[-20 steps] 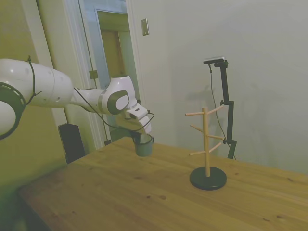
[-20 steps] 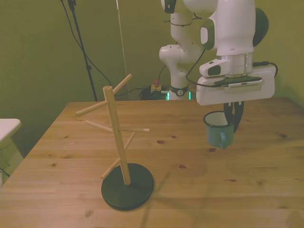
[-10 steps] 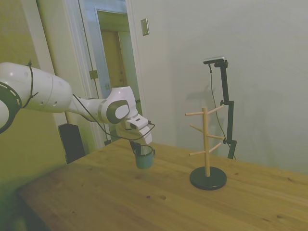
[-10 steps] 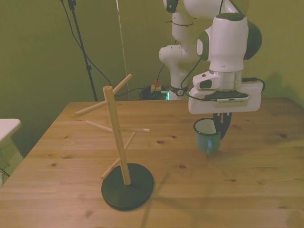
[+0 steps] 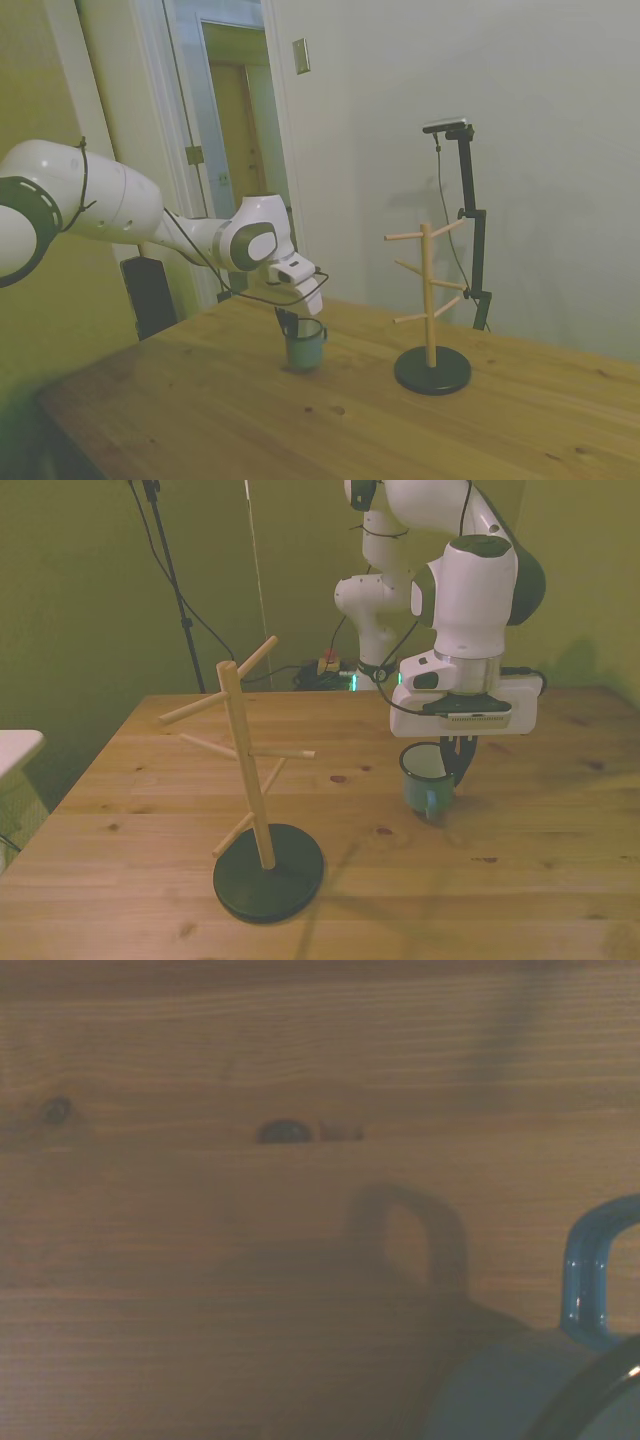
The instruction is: Unload the mug
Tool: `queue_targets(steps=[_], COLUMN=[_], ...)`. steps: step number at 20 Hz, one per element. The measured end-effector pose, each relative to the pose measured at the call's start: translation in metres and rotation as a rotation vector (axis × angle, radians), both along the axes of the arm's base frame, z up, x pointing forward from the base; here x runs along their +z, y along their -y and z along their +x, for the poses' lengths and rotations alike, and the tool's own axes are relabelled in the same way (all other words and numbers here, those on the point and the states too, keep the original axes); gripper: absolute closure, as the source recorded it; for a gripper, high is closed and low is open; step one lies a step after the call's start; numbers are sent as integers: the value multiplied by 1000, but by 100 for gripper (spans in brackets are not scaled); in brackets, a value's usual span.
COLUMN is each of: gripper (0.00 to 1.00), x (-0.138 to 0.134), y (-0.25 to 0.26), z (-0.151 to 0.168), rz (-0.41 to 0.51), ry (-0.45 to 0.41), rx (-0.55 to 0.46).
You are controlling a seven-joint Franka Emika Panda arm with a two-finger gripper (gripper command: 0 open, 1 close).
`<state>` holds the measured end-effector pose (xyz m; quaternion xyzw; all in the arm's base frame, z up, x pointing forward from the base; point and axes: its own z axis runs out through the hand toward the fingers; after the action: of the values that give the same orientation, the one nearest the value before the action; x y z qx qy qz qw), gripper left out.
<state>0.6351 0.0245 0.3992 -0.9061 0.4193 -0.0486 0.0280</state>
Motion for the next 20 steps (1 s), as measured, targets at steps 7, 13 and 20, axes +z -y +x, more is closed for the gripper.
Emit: queue_targets(steps=[7,13,20], gripper=[100,100,0], x=[-11,-23,-24], y=[10,13,15], z=[1,3,5], rz=[-37,-56,-65], ry=[-16,-25,-10], rx=[4,7,9])
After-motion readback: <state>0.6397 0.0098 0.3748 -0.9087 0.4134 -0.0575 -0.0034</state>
